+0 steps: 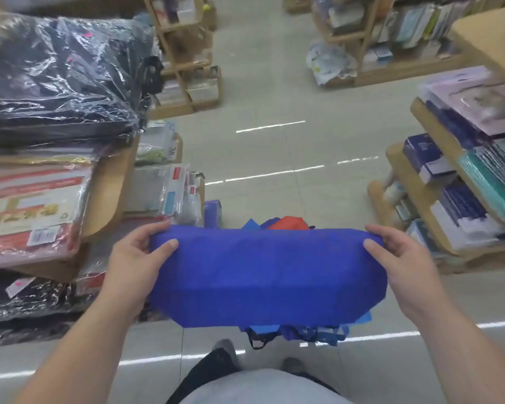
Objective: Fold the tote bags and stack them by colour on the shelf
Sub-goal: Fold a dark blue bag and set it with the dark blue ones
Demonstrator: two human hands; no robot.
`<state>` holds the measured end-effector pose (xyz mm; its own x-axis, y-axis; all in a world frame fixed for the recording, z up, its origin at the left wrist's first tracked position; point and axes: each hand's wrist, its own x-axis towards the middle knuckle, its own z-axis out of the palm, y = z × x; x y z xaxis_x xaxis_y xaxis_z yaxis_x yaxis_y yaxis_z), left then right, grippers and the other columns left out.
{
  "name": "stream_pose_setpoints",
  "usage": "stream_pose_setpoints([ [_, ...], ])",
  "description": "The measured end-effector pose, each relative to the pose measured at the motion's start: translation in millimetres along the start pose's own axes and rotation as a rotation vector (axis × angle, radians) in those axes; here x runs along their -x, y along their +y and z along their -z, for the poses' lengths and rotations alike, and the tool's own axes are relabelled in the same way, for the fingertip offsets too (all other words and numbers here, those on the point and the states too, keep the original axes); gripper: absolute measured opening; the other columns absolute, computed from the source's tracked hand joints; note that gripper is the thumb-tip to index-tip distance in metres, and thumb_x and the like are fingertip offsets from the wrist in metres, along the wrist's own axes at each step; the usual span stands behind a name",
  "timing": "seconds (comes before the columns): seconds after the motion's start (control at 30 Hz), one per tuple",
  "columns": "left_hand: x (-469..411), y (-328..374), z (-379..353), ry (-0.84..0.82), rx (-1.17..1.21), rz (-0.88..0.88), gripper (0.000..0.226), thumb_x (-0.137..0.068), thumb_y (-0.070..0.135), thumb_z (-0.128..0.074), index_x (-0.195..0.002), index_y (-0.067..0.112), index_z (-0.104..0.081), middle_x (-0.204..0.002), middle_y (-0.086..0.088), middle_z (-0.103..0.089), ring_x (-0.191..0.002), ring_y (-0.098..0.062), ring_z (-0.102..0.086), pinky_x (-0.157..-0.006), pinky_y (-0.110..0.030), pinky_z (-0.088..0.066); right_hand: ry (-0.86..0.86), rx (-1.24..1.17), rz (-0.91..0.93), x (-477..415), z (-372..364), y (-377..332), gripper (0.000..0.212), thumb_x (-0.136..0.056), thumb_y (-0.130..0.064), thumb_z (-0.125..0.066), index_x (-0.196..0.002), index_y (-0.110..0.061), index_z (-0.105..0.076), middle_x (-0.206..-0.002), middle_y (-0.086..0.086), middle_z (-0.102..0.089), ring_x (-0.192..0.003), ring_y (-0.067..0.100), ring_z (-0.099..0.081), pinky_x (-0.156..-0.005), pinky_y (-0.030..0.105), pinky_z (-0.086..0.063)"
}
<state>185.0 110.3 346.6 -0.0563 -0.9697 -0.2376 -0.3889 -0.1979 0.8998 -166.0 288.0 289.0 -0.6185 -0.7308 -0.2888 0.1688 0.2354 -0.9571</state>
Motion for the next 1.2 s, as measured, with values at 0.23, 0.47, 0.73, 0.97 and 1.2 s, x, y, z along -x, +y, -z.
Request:
stream_pose_setpoints([
  [0.23,49,-30,77,0.23,-0.334,-0.054,0.029,-0.081,0.023,-0.083,-0.106,0.033,-0.072,-0.098,0.021,-0.07,-0.096,-0.002,-0.064,-0.088,-0.027,-0.051,-0.189,0.285,0.126,4,-55,-15,0.033,-0.087,-0.017,-0.079,-0.108,-0.04,-0.069,-0.102,-0.013,-0.074,-0.094,0.008,-0.068,-0.082,0.025,-0.054],
  [0.47,76,-75,169,0.417,-0.362,-0.059,0.02,-0.081,0.018,-0.083,-0.073,0.03,-0.069,-0.084,0.011,-0.064,-0.084,-0.016,-0.061,-0.077,-0.034,-0.047,-0.363,0.606,0.394,20,-150,-32,0.024,-0.077,-0.019,-0.086,-0.083,-0.035,-0.069,-0.083,-0.007,-0.062,-0.075,0.008,-0.055,-0.066,0.015,-0.041],
  [0.73,106,-136,316,0.52,0.088,0.057,0.017,-0.084,0.016,-0.079,-0.078,0.015,-0.064,-0.067,0.003,-0.063,-0.062,-0.013,-0.055,-0.063,-0.033,-0.041,-0.588,0.42,0.357,92,-305,-39,0.016,-0.091,-0.011,-0.072,-0.08,-0.021,-0.065,-0.076,-0.014,-0.068,-0.067,0.008,-0.058,-0.058,0.024,-0.046],
  [0.97,131,-194,475,0.652,0.059,0.118,0.023,-0.071,0.034,-0.084,-0.081,0.025,-0.065,-0.072,0.007,-0.066,-0.073,-0.025,-0.061,-0.067,-0.039,-0.049,-0.651,0.402,0.444,203,-479,-24,0.014,-0.096,-0.029,-0.068,-0.085,-0.025,-0.06,-0.082,-0.012,-0.062,-0.073,0.003,-0.056,-0.067,0.034,-0.044],
  [1.2,141,-234,603,0.494,-0.233,0.251,0.018,-0.08,0.035,-0.083,-0.083,0.025,-0.069,-0.085,0.006,-0.07,-0.082,-0.017,-0.066,-0.067,-0.031,-0.049,-0.984,0.565,0.599,299,-634,-33,0.013,-0.096,-0.029,-0.066,-0.086,-0.027,-0.058,-0.084,-0.016,-0.061,-0.072,0.002,-0.054,-0.06,0.018,-0.039],
])
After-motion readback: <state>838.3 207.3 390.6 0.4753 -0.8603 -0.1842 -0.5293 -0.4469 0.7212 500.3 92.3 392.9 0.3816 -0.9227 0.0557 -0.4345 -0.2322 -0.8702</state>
